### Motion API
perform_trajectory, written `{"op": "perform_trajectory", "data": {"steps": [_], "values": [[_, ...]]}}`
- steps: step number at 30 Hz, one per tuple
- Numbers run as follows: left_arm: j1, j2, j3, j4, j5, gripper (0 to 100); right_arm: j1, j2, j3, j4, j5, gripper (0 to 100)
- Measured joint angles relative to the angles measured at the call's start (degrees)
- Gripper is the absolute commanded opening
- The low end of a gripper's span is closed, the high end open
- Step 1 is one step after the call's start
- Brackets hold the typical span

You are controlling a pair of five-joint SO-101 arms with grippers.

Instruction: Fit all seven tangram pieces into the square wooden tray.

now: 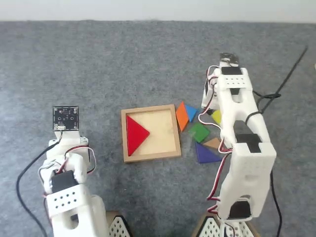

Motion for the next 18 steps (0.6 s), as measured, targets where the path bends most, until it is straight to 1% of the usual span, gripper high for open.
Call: {"op": "perform_trajectory", "data": {"steps": [3,8,18], "values": [[0.0,0.0,0.0,0.0,0.0,1,-0.4,3.7,-1.1,0.0,0.2,45.0],[0.0,0.0,0.0,0.0,0.0,1,-0.4,7.3,-6.5,3.0,4.2,45.0],[0.0,0.0,0.0,0.0,0.0,1,-0.4,8.8,-9.3,3.9,5.1,44.9]]}}
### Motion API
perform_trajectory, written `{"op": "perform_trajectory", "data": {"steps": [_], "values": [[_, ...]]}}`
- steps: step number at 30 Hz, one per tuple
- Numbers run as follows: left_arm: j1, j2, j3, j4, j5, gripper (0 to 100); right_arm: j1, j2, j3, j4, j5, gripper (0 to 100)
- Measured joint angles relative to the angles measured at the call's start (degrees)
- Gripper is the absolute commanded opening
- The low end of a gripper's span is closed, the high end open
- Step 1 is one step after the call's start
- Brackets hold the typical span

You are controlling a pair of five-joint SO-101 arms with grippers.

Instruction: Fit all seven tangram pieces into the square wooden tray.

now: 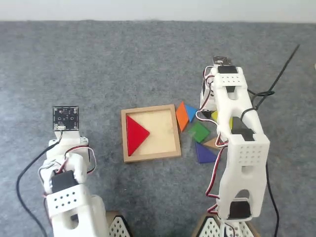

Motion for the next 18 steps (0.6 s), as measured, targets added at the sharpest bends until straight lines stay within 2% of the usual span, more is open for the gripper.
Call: {"op": "perform_trajectory", "data": {"steps": [4,10,18], "values": [[0.0,0.0,0.0,0.0,0.0,1,-0.1,0.9,-0.2,0.0,0.0,44.3],[0.0,0.0,0.0,0.0,0.0,1,-0.4,1.1,-0.5,0.0,0.0,29.2],[0.0,0.0,0.0,0.0,0.0,1,-0.4,1.1,-0.5,0.0,0.1,30.3]]}}
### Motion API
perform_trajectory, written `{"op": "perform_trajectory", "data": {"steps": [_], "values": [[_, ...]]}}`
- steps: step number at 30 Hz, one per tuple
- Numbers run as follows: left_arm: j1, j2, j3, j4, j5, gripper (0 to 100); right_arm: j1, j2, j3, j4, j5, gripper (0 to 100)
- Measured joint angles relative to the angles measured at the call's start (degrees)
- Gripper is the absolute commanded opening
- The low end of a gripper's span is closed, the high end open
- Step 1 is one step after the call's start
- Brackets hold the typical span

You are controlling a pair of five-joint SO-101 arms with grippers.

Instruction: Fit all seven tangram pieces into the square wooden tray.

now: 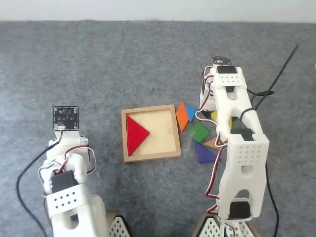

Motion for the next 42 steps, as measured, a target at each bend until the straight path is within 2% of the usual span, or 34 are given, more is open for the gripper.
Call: {"op": "perform_trajectory", "data": {"steps": [22,28,42], "values": [[0.0,0.0,0.0,0.0,0.0,1,0.4,0.0,0.0,0.0,1.8,29.9],[0.0,0.0,0.0,0.0,0.0,1,0.5,-0.1,0.0,0.0,2.1,16.8],[0.0,0.0,0.0,0.0,0.0,1,1.1,-0.6,-0.1,1.3,4.4,16.6]]}}
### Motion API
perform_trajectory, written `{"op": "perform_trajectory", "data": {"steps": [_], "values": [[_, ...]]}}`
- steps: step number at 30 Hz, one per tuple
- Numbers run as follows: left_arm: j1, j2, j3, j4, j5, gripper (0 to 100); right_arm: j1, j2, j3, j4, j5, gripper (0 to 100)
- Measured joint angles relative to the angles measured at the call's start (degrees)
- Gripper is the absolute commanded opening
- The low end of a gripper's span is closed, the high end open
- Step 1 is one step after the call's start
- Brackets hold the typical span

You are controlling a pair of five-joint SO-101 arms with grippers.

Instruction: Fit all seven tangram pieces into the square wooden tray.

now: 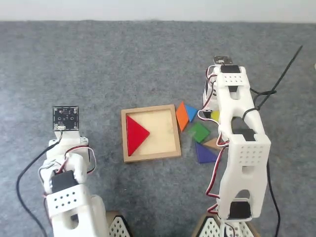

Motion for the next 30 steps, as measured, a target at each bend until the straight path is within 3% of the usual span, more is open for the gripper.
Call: {"op": "perform_trajectory", "data": {"steps": [21,30], "values": [[0.0,0.0,0.0,0.0,0.0,1,-0.8,-9.2,-0.1,2.7,0.5,16.6],[0.0,0.0,0.0,0.0,0.0,1,-11.4,-12.6,-0.1,5.5,19.2,16.6]]}}
